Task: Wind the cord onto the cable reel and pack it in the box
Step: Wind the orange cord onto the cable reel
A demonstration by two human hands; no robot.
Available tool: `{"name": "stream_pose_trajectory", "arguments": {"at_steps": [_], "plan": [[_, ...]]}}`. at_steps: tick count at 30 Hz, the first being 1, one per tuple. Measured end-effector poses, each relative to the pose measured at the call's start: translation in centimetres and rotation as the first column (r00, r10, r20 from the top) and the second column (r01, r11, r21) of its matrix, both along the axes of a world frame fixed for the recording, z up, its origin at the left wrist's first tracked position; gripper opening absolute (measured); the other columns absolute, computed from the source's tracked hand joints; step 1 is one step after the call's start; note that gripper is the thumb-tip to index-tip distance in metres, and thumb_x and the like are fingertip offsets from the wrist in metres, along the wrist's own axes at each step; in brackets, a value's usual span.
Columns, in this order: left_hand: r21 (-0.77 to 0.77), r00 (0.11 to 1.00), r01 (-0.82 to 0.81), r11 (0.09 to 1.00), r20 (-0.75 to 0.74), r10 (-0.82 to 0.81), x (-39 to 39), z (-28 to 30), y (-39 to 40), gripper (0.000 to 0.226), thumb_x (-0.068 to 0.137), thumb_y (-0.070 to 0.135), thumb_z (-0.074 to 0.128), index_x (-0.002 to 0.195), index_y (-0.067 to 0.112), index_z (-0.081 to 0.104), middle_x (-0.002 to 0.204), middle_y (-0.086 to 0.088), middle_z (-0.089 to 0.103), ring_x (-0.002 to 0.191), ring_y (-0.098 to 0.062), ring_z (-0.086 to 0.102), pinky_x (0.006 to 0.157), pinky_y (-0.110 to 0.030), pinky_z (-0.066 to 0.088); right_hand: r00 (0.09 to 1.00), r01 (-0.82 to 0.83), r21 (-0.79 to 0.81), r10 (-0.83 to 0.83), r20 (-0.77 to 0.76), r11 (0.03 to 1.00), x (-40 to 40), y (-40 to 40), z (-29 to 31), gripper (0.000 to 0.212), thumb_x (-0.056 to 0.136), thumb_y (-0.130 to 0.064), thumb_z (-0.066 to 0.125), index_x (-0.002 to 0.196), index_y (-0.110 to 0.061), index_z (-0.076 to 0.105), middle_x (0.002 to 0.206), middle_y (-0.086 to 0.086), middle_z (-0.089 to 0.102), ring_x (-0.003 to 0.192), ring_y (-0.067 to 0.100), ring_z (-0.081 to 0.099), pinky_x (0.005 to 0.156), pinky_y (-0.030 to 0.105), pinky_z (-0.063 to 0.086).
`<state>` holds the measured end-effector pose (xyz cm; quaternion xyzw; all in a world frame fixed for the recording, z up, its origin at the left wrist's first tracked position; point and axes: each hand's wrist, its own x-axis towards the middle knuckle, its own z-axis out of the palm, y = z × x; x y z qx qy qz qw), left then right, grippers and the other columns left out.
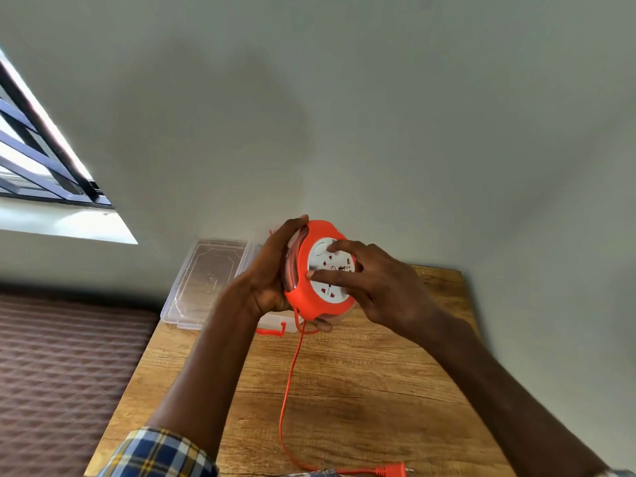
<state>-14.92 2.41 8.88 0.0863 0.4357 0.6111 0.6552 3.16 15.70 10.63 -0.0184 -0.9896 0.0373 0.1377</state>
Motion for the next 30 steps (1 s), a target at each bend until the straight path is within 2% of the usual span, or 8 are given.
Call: {"name": "stream_pose_trajectory", "arguments": {"at_steps": [3,7,11,16,20,23,26,30], "plan": [[0.054,0.999,0.023,0.998,0.043,-0.025,0.0,0.3,-0.3,0.079,0.093,0.072,0.057,0.142,0.012,0.065,0.131,-0.018,0.068,0.112,-0.039,0.067,0.102,-0.055,0.052,0.999,-0.032,0.011,0.033,-0.012,0.999,-0.2,0.3,0.5,0.072,0.084,-0.017,0.081,0.143,-0.045,0.05,0.152,0.006,0.048,0.116,0.026,0.061,0.071,0.035,0.06],[0.097,0.999,-0.004,0.995,0.039,0.001,0.0,0.8,-0.6,0.068,0.095,0.069,0.056,0.131,0.013,0.072,0.124,-0.017,0.072,0.108,-0.036,0.07,0.101,-0.053,0.052,0.998,-0.049,-0.043,0.047,-0.041,0.998,-0.5,0.3,1.3,0.059,0.086,-0.019,0.08,0.136,-0.042,0.059,0.152,0.005,0.046,0.114,0.025,0.063,0.071,0.032,0.06],[0.08,1.0,-0.003,0.997,0.021,0.001,0.1,0.7,-0.7,0.075,0.092,0.07,0.061,0.141,0.014,0.065,0.132,-0.017,0.066,0.114,-0.037,0.065,0.112,-0.055,0.043,1.0,-0.008,0.035,0.009,-0.017,0.999,-0.7,-0.4,1.7,0.071,0.076,-0.02,0.089,0.137,-0.038,0.059,0.143,0.011,0.051,0.111,0.031,0.066,0.072,0.036,0.062],[0.096,1.0,0.006,0.995,-0.008,-0.005,0.4,1.3,-0.5,0.07,0.093,0.07,0.056,0.132,0.013,0.072,0.125,-0.017,0.071,0.11,-0.037,0.068,0.106,-0.055,0.049,0.997,0.015,0.111,-0.007,-0.075,0.994,-0.2,-0.4,0.9,0.082,0.073,-0.022,0.091,0.143,-0.038,0.052,0.143,0.015,0.056,0.103,0.035,0.072,0.07,0.042,0.063],[0.098,1.0,-0.004,0.995,-0.016,0.005,0.9,1.7,0.0,0.073,0.091,0.071,0.058,0.135,0.014,0.071,0.128,-0.019,0.07,0.111,-0.038,0.068,0.103,-0.056,0.051,0.988,0.08,0.107,-0.064,-0.142,0.991,0.3,-0.5,0.5,0.07,0.081,-0.028,0.086,0.142,-0.04,0.054,0.142,0.008,0.062,0.093,0.03,0.076,0.065,0.038,0.062],[0.087,0.997,-0.02,0.996,-0.071,0.026,1.5,2.3,0.6,0.068,0.096,0.068,0.053,0.129,0.012,0.074,0.119,-0.019,0.073,0.103,-0.037,0.071,0.097,-0.053,0.054,0.948,0.263,-0.105,-0.277,-0.156,0.959,0.4,-1.5,1.1,0.058,0.084,-0.046,0.077,0.138,-0.048,0.056,0.124,-0.004,0.073,0.093,0.021,0.075,0.07,0.031,0.059],[0.085,0.991,-0.076,0.994,-0.101,0.084,1.9,2.7,1.0,0.058,0.099,0.063,0.052,0.109,0.014,0.082,0.105,-0.015,0.077,0.092,-0.032,0.075,0.09,-0.046,0.057,0.827,0.484,-0.433,-0.559,-0.057,0.76,-0.2,-3.0,1.2,0.071,0.072,-0.072,0.073,0.137,-0.05,0.057,0.112,-0.01,0.077,0.097,0.011,0.074,0.077,0.029,0.06],[0.065,0.986,-0.094,0.993,-0.133,0.102,1.9,2.4,0.9,0.057,0.099,0.062,0.052,0.103,0.014,0.083,0.102,-0.015,0.077,0.088,-0.031,0.075,0.09,-0.047,0.057,0.735,0.553,-0.594,-0.678,0.016,0.585,-0.9,-4.5,1.1,0.072,0.067,-0.069,0.079,0.132,-0.043,0.064,0.117,-0.009,0.076,0.1,0.006,0.072,0.078,0.025,0.059]]}}
